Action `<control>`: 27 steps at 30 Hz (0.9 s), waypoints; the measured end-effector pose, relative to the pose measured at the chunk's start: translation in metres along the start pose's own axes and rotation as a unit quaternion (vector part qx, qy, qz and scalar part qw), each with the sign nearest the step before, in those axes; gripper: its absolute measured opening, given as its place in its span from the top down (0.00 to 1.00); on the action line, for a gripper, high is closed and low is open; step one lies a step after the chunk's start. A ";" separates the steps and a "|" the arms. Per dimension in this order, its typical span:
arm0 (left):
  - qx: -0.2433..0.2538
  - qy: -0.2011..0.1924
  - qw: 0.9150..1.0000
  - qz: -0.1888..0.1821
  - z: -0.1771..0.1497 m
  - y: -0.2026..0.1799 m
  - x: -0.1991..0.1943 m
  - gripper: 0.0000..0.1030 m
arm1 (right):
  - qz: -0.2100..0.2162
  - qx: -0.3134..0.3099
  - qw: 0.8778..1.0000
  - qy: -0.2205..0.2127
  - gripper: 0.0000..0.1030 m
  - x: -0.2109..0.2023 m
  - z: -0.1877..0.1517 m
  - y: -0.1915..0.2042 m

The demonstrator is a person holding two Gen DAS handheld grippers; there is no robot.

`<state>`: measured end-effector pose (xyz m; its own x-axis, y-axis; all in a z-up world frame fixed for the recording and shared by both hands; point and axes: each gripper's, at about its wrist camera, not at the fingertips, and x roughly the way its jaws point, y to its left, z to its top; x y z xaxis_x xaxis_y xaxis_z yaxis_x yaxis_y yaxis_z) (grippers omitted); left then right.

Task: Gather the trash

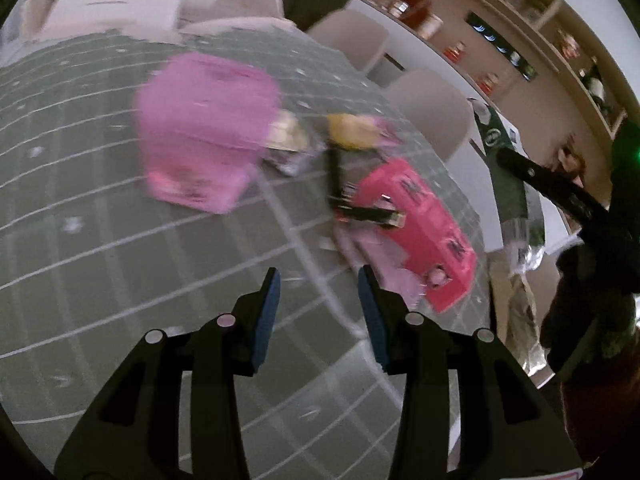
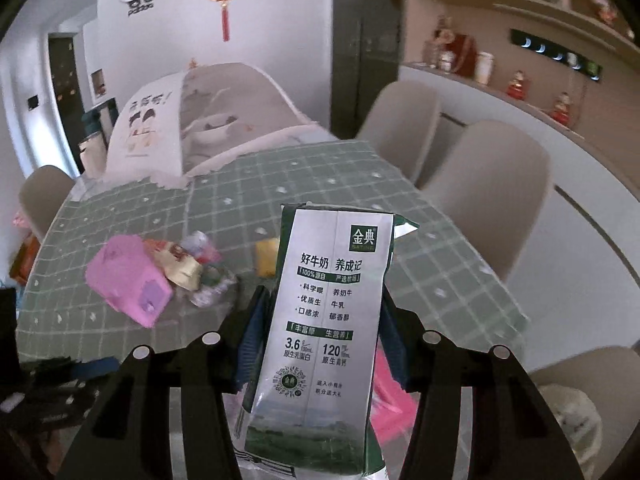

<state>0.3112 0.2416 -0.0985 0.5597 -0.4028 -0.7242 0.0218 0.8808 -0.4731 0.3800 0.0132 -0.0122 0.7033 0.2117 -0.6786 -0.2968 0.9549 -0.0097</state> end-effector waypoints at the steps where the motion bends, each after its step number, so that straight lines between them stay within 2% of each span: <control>1: 0.003 0.005 1.000 -0.002 0.001 -0.008 0.007 0.63 | -0.001 0.003 1.000 0.001 0.52 -0.003 -0.005 -0.006; 5: -0.004 0.017 1.000 0.009 0.009 -0.026 0.037 0.63 | -0.002 0.027 1.000 0.006 0.52 -0.016 -0.031 -0.038; 11: -0.001 0.017 0.997 0.075 0.024 -0.039 0.079 0.65 | -0.002 0.040 0.999 0.008 0.51 -0.030 -0.054 -0.068; 14: -0.016 0.018 0.996 0.088 0.025 -0.038 0.087 0.84 | 0.000 0.045 0.999 0.010 0.51 -0.035 -0.063 -0.079; 15: -0.021 0.022 0.995 0.091 0.025 -0.038 0.089 0.94 | 0.001 0.045 0.999 0.012 0.51 -0.036 -0.066 -0.082; 16: -0.023 0.022 0.995 0.096 0.024 -0.039 0.089 0.99 | 0.002 0.045 0.999 0.013 0.51 -0.037 -0.069 -0.084; 19: -0.012 0.003 0.995 0.098 0.022 -0.046 0.071 0.99 | 0.008 0.043 0.999 0.009 0.51 -0.043 -0.074 -0.087; 23: 0.014 -0.036 0.995 0.097 0.027 -0.065 0.028 1.00 | 0.018 0.043 0.999 -0.003 0.51 -0.053 -0.073 -0.088; 27: 0.050 -0.072 0.991 0.106 0.028 -0.083 -0.011 1.00 | 0.028 0.037 0.999 -0.026 0.51 -0.067 -0.067 -0.083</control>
<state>0.3266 0.1798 -0.0367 0.6725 -0.1738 -0.7194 -0.0308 0.9646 -0.2618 0.3139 -0.0941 -0.0155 0.7198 0.2748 -0.6375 -0.2900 0.9534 0.0836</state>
